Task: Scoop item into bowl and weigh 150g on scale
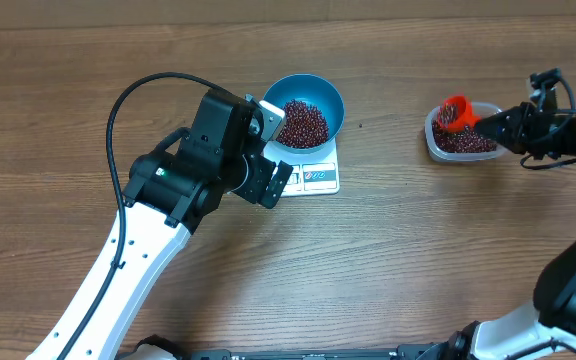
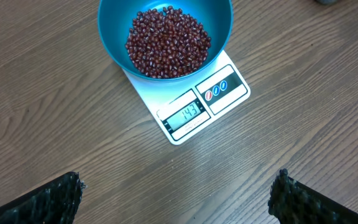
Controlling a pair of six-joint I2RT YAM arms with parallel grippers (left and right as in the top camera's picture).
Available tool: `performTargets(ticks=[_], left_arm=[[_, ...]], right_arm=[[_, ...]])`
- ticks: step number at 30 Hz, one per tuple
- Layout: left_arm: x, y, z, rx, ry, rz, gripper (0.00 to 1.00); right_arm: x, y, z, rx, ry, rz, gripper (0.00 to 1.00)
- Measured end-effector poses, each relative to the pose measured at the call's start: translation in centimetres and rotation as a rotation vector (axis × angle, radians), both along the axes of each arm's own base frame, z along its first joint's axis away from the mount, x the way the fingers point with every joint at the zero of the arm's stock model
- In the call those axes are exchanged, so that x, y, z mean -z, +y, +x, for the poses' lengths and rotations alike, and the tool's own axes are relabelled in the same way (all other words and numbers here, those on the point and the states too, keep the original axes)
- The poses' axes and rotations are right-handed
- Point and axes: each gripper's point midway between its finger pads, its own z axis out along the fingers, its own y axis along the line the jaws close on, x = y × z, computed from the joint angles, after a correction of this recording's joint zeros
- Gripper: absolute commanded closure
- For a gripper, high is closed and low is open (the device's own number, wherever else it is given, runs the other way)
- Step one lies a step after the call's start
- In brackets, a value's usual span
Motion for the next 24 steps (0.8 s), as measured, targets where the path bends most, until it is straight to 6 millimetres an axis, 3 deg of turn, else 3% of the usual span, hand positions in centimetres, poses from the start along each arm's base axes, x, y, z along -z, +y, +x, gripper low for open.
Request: performTargets(ticks=[3,9,18,24], left_arm=[[0.0,0.0,0.0,0.0,0.0,0.0,0.0],[0.0,0.0,0.0,0.0,0.0,0.0,0.0],[0.0,0.0,0.0,0.0,0.0,0.0,0.0],[0.0,0.0,0.0,0.0,0.0,0.0,0.0]], right_arm=[[-2.4,1.4,0.0,-0.031,-0.076,0.003,0.96],[-5.5,6.9,0.2,-0.153,-0.172,0.015,0.96],[-7.3,15.6,1.5,-0.317,-0.266,0.042,0.96],[-6.6,20.1,0.9,-0.379,-0.253,-0.014,0.96]])
